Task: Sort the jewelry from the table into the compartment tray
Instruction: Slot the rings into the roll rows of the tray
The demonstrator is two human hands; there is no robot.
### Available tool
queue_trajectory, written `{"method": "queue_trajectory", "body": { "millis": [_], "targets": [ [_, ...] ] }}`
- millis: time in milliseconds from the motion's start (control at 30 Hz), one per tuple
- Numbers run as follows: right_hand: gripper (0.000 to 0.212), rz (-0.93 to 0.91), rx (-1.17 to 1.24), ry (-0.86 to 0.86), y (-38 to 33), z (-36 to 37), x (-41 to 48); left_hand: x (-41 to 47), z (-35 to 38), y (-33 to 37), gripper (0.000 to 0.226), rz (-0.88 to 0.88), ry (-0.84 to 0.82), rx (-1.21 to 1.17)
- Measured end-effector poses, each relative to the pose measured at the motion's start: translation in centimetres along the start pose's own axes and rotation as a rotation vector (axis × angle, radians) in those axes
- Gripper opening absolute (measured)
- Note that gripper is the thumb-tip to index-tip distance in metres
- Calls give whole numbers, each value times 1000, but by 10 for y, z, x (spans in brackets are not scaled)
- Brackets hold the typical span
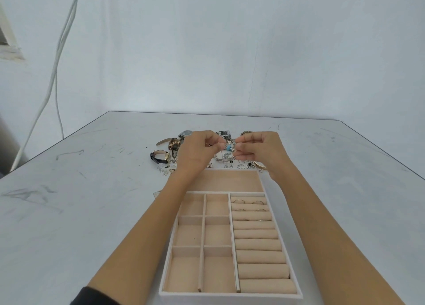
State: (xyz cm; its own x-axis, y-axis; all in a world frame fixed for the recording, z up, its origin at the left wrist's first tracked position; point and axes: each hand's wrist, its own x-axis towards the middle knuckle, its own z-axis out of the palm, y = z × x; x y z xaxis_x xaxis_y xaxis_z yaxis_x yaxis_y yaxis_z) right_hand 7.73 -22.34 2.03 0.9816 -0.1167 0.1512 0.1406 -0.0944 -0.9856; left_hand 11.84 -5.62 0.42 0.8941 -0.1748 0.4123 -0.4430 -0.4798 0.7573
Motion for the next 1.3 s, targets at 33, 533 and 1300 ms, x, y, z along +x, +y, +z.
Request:
{"method": "queue_trajectory", "body": {
  "millis": [33,533,1300],
  "targets": [
    [15,4,6,2,0,0,0,0,0,1,6,-6,30,-9],
    [12,29,-54,16,7,3,1,-2,-13,16,10,-128,100,-427],
    [14,59,-30,69,2,7,-3,-13,2,15,7,84,-9,104]
  ]
}}
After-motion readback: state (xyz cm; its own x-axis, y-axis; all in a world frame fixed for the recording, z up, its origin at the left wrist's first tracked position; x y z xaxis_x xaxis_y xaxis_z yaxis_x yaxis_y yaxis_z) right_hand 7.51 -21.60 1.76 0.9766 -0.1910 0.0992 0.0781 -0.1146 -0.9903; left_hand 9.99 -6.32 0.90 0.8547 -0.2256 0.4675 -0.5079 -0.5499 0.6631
